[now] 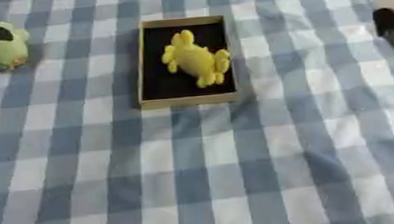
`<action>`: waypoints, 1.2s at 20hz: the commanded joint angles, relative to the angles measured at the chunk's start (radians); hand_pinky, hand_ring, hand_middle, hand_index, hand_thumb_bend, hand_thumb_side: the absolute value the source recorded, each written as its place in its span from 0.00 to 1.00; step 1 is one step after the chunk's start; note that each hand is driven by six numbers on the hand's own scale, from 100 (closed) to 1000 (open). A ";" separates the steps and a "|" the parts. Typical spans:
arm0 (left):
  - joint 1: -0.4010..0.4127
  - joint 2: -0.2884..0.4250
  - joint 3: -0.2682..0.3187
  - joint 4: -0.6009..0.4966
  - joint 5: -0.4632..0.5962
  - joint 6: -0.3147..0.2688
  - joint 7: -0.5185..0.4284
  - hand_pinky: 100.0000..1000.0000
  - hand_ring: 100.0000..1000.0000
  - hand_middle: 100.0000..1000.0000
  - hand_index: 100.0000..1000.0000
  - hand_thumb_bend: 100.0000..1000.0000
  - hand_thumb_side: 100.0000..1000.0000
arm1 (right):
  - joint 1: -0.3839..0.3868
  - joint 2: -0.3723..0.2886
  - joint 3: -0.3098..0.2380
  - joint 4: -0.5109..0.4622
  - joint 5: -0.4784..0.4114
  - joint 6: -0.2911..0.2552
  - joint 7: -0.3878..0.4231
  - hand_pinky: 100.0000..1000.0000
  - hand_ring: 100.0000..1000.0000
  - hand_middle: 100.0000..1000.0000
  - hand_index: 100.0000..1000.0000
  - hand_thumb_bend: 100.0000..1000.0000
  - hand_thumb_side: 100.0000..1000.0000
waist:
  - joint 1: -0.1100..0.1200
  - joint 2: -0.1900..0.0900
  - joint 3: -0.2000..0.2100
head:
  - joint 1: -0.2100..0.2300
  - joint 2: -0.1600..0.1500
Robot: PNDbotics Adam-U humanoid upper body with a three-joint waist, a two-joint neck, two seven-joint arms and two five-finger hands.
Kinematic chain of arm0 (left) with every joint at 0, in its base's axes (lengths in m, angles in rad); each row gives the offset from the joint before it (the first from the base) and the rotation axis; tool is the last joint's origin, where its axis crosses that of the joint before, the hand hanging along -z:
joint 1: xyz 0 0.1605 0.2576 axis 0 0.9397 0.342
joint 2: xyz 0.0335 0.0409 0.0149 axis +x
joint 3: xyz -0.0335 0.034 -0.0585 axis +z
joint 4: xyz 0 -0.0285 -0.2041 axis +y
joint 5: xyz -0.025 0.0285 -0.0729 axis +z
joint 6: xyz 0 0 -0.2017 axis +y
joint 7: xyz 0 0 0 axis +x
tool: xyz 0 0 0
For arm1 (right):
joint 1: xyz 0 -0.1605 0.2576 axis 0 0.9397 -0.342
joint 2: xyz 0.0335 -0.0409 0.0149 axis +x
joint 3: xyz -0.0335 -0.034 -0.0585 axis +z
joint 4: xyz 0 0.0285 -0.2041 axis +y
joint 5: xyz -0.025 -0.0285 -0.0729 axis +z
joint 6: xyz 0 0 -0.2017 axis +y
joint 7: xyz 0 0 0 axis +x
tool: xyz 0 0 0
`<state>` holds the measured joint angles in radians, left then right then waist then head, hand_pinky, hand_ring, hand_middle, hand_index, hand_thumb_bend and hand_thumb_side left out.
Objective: Pick up objects on the table and place them in the box.
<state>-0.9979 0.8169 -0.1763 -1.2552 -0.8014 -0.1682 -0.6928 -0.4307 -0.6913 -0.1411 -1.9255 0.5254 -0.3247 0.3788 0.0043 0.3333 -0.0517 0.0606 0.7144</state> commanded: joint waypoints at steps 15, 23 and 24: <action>-0.059 -0.025 0.064 0.179 -0.131 0.016 0.016 0.95 0.99 0.92 0.92 0.69 0.17 | -0.004 -0.045 -0.016 -0.013 -0.008 0.000 -0.005 0.69 0.80 0.84 0.80 0.00 0.02 | 0.014 0.016 -0.025 | 0.001 -0.072; -0.061 -0.028 0.069 0.197 -0.143 0.028 -0.006 0.94 0.98 0.91 0.91 0.70 0.06 | -0.009 -0.048 -0.016 -0.010 -0.014 -0.002 -0.005 0.68 0.80 0.84 0.80 0.00 0.03 | 0.016 0.035 -0.031 | 0.008 -0.067; -0.061 -0.028 0.070 0.199 -0.145 0.032 -0.007 0.94 0.98 0.91 0.91 0.71 0.05 | -0.009 -0.048 -0.016 -0.009 -0.014 -0.002 -0.005 0.68 0.80 0.84 0.80 0.00 0.03 | 0.016 0.036 -0.031 | 0.008 -0.067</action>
<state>-1.0376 0.7655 -0.1231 -1.0495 -0.9394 -0.1414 -0.6976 -0.4278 -0.7007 -0.1419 -1.9253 0.5162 -0.3246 0.3775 0.0204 0.3897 -0.0818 0.0653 0.6538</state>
